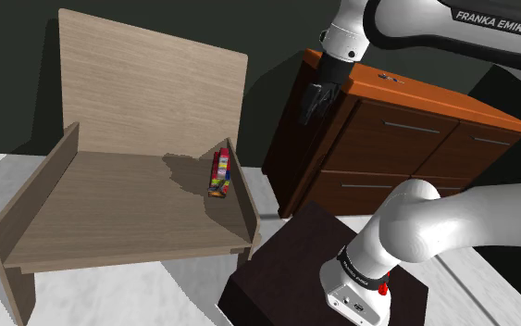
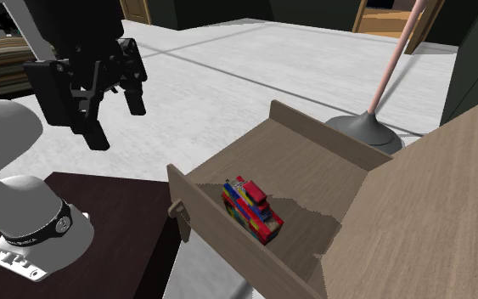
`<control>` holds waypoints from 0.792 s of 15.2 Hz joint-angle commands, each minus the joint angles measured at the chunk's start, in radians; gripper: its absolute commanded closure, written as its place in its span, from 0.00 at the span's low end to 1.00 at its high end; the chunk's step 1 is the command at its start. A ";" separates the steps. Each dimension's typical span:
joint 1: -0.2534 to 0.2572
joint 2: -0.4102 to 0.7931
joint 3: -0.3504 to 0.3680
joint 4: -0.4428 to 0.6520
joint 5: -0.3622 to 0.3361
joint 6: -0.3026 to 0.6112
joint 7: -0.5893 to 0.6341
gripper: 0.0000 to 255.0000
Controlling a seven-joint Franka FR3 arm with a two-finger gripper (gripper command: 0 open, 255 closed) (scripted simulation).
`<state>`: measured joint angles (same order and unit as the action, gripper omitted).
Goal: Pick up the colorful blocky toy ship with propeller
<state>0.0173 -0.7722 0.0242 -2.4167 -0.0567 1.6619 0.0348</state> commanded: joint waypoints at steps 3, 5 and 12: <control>-0.005 0.017 0.033 -0.044 0.023 0.068 0.075 0.00; -0.009 0.042 0.068 -0.080 0.044 0.139 0.150 0.00; -0.036 0.203 0.195 -0.149 0.095 0.401 0.414 0.00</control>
<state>-0.0127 -0.6022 0.2002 -2.5635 0.0337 2.0207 0.4071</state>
